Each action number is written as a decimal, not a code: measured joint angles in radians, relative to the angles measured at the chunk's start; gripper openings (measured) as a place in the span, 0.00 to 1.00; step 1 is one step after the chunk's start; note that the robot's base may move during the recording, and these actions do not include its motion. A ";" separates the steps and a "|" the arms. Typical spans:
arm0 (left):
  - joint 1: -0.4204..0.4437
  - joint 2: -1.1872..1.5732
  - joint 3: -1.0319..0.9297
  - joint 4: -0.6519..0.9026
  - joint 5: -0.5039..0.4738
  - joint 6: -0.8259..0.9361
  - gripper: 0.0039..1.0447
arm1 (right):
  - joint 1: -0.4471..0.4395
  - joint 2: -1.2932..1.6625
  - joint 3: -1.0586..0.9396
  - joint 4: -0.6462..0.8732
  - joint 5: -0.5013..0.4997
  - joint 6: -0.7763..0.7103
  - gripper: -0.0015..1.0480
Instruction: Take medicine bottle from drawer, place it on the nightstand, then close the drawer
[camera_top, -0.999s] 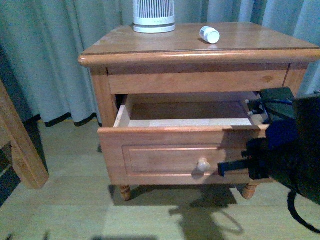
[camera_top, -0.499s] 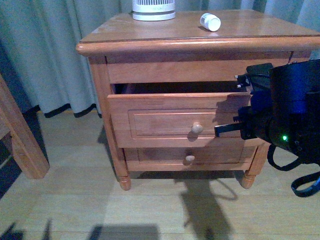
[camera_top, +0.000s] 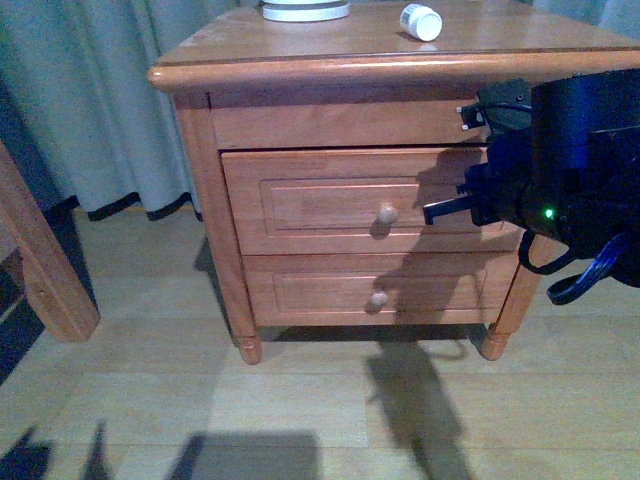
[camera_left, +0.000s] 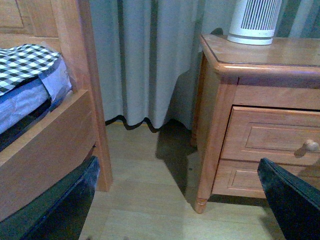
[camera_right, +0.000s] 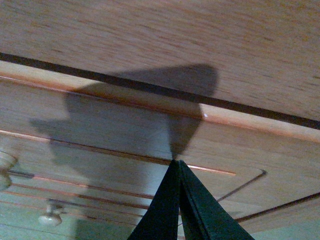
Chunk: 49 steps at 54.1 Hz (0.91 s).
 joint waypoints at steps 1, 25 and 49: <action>0.000 0.000 0.000 0.000 0.000 0.000 0.94 | -0.003 0.000 0.002 -0.005 -0.001 0.000 0.03; 0.000 0.000 0.000 0.000 0.000 0.000 0.94 | -0.021 -0.095 -0.150 -0.023 -0.050 0.179 0.03; 0.000 0.000 0.000 0.000 0.000 0.000 0.94 | -0.026 -0.737 -0.364 -0.271 -0.113 0.364 0.08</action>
